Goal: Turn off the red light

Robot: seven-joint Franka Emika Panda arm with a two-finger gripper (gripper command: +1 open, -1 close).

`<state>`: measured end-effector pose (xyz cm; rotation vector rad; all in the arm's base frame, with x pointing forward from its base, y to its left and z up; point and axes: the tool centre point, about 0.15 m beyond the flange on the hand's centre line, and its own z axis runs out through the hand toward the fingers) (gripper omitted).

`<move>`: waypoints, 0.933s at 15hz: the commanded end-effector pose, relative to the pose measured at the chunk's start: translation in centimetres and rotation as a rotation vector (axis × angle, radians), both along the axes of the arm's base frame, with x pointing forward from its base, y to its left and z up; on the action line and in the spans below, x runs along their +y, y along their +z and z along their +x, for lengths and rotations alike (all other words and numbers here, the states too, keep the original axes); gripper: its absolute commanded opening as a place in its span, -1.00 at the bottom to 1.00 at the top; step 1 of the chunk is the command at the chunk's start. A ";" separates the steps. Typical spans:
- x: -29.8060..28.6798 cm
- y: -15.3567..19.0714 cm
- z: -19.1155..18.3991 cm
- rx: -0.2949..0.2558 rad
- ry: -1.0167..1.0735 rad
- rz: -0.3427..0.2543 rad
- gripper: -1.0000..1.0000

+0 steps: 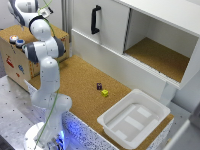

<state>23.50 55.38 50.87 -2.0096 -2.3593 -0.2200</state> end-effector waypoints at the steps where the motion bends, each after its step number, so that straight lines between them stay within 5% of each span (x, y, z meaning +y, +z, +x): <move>1: -4.1 1.8 -4.0 0.057 -0.083 -0.033 1.00; 5: -4.9 0.2 -5.7 0.216 -0.233 -0.023 1.00; 9: -3.0 -2.3 -4.8 0.054 -0.477 -0.140 1.00; 11: -2.1 -1.0 -3.8 0.002 -0.594 -0.098 1.00; 14: 0.4 1.4 -4.6 0.021 -0.655 -0.008 1.00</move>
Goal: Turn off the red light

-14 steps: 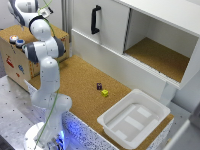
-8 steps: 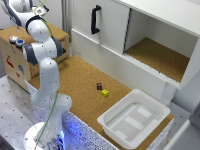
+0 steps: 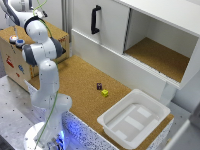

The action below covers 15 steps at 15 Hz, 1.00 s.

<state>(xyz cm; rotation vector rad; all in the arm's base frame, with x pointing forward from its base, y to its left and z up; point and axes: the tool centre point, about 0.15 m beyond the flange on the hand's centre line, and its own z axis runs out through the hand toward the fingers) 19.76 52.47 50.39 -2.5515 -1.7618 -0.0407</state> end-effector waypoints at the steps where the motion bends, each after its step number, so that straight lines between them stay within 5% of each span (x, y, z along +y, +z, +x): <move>1: 3.9 2.4 -1.3 -0.112 -0.152 0.027 1.00; 6: 7.6 1.8 -3.7 -0.063 -0.103 0.019 1.00; 7: 8.2 1.7 -4.3 -0.044 -0.082 0.036 -1.00; 12: 9.8 0.1 -6.3 0.022 0.013 0.030 -1.00; 15: 10.3 0.0 -5.3 0.005 0.012 0.037 -1.00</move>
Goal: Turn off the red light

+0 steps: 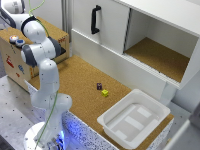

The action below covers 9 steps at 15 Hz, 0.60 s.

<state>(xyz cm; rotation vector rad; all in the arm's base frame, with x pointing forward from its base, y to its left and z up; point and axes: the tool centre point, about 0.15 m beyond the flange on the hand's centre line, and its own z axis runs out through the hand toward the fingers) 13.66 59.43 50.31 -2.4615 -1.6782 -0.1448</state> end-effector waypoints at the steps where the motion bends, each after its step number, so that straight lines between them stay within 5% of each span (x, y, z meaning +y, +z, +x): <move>1: 3.5 0.2 1.2 -0.023 0.025 -0.105 -1.00; 9: 3.5 -1.7 3.2 -0.023 -0.022 -0.138 -1.00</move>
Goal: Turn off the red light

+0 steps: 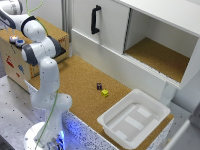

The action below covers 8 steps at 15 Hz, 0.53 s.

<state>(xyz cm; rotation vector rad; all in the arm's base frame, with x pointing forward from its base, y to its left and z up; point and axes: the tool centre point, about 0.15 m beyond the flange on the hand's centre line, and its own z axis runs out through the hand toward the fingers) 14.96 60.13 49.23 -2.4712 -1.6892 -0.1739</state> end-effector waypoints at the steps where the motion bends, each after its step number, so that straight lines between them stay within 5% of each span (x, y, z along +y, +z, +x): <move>1: 2.9 -1.0 1.9 0.008 -0.023 -0.139 -1.00; 8: 2.9 -5.6 1.5 0.076 -0.012 -0.223 -1.00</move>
